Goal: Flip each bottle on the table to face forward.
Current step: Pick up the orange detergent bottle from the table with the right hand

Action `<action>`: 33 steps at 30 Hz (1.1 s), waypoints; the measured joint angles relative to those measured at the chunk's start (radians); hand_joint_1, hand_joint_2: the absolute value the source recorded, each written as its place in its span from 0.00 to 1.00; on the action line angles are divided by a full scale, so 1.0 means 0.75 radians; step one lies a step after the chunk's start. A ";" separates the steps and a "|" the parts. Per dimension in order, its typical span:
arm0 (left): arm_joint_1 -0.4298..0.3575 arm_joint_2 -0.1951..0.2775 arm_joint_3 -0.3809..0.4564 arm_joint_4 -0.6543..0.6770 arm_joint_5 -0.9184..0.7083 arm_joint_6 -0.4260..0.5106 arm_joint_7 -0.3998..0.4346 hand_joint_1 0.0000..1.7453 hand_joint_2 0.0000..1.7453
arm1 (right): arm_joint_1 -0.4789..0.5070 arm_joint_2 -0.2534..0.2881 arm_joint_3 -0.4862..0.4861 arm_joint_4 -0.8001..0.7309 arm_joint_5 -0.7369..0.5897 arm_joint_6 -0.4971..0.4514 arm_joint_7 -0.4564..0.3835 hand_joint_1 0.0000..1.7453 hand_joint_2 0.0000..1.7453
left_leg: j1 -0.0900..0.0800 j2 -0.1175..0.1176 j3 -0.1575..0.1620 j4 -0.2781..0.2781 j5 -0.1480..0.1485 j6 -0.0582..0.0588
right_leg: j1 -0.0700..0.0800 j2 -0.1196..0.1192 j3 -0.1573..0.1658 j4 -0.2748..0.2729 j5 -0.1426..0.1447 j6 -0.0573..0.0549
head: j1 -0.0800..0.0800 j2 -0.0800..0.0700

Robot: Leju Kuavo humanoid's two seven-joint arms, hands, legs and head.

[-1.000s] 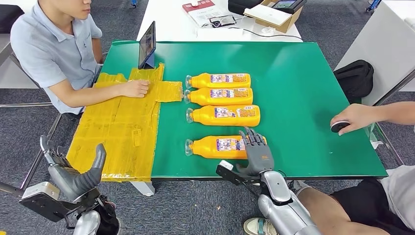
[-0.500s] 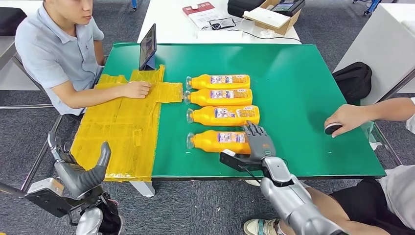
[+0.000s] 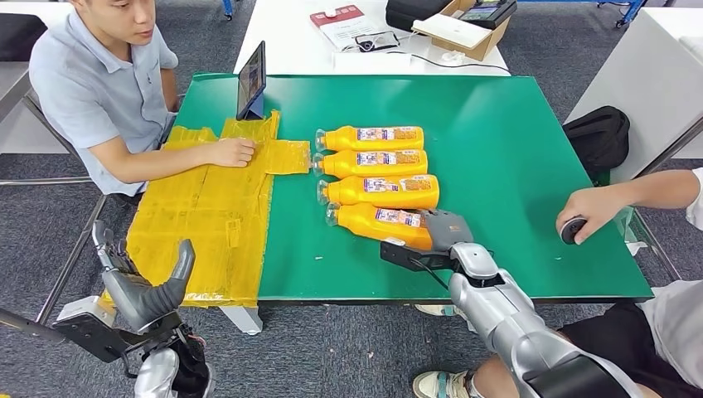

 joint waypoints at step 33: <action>0.079 0.016 -0.138 -0.072 -0.016 -0.158 0.000 0.00 1.00 | 0.533 0.212 -0.212 -0.671 -1.006 -0.084 -0.559 0.97 1.00 | 0.001 -0.002 -0.009 0.000 -0.004 -0.004 | 0.001 0.001 -0.008 0.000 -0.002 -0.001 | 0.000 0.000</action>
